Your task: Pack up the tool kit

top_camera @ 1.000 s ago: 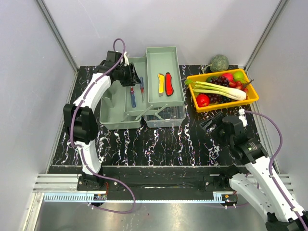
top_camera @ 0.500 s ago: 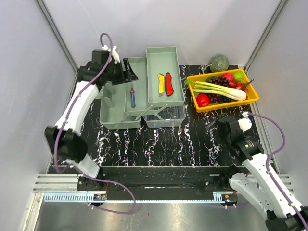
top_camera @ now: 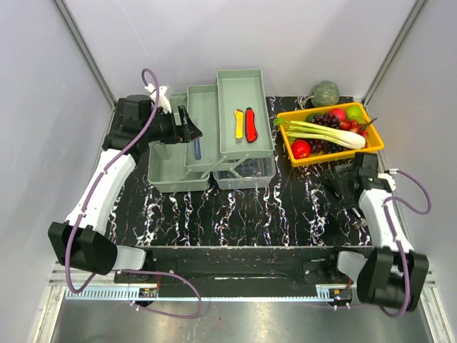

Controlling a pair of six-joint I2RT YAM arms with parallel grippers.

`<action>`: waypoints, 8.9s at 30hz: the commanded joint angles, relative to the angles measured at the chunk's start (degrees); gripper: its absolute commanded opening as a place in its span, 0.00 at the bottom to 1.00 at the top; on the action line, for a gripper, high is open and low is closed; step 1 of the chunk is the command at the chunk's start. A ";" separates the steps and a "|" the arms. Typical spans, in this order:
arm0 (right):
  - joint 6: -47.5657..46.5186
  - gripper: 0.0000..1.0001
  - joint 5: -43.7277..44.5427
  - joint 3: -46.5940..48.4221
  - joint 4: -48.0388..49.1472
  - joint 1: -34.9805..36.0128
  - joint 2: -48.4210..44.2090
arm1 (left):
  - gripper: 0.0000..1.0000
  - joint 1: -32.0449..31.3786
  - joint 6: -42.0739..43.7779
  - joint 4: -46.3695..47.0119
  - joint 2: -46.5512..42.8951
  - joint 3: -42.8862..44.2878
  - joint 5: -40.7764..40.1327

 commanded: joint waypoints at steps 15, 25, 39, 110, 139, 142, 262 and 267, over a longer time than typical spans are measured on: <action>17.73 0.93 -19.06 5.84 6.78 -11.58 23.77 | 0.84 0.30 -2.92 8.14 -3.41 -5.56 6.38; 24.67 0.88 -8.16 3.99 3.62 -12.90 21.31 | 0.84 0.30 -3.19 8.32 -3.14 -5.92 6.38; 27.05 0.77 -7.98 4.43 3.35 -12.98 26.40 | 0.84 0.47 -3.62 8.49 -2.88 -6.36 5.41; -22.07 0.59 -9.21 -6.47 1.85 0.45 5.03 | 0.89 -12.26 -10.57 15.53 -17.99 -21.47 9.64; -24.46 0.00 -25.61 -4.35 4.40 10.22 7.71 | 0.94 -17.54 -9.68 10.60 -23.71 -23.05 6.12; -22.17 0.00 -33.52 -5.06 5.02 10.22 3.13 | 0.93 -20.78 -13.02 14.28 -23.18 -26.03 5.24; -13.64 0.99 -37.26 -2.60 -7.28 10.22 -30.54 | 0.48 3.81 -4.50 3.93 9.44 -2.49 -23.76; -12.06 0.99 -26.29 -2.43 -12.72 10.22 -30.37 | 0.48 3.82 -4.68 1.38 2.58 -1.96 -23.68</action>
